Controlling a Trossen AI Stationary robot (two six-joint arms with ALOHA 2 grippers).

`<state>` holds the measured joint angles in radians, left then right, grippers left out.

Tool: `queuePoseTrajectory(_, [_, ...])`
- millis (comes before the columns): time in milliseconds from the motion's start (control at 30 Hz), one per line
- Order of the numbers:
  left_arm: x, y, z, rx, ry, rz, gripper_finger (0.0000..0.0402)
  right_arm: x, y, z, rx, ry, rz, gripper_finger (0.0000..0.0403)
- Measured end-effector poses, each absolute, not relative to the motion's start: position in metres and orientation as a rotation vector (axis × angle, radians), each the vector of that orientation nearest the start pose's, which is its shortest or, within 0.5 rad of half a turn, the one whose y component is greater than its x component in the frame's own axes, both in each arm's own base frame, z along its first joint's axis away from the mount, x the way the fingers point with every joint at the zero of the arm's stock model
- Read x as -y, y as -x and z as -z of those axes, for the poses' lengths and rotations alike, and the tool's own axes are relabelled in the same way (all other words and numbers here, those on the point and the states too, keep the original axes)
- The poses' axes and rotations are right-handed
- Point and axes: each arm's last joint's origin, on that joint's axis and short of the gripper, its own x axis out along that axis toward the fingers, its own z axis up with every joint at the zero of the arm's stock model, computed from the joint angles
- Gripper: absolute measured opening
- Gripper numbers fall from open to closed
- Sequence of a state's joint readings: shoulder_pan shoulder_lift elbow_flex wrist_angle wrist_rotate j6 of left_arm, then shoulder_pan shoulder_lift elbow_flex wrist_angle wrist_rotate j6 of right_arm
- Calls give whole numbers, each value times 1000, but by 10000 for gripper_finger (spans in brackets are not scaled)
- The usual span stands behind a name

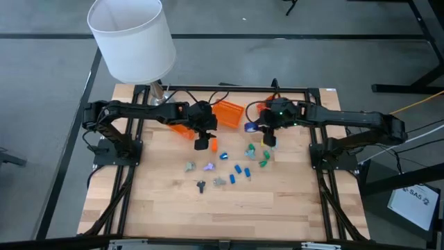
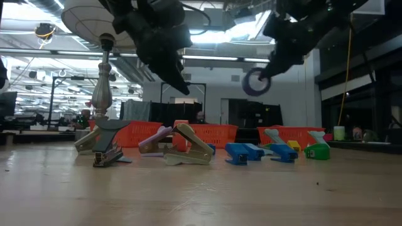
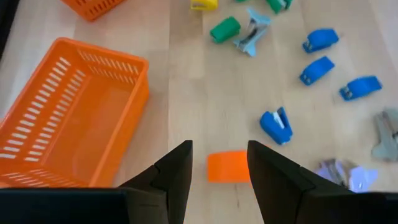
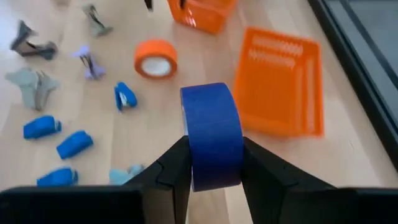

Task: Pick and place Stapler, Stapler remover, tape
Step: Put the blue tape into the right orange bin

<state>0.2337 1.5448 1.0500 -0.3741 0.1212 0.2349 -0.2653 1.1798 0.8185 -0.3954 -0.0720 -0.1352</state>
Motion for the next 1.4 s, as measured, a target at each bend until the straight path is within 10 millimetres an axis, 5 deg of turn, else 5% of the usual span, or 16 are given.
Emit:
queuePoseTrajectory(400, [-74,-312,-231,-866,-243,2,150,90,-188,-244,-965,-277,600,120])
queuePoseTrajectory(833, [-86,-310,-231,-856,-186,-45,150,106,-165,-215,-1014,-356,954,120])
queuePoseTrajectory(1400, [-83,-311,-231,-851,-107,-59,150,117,-155,-180,-971,-294,969,120])
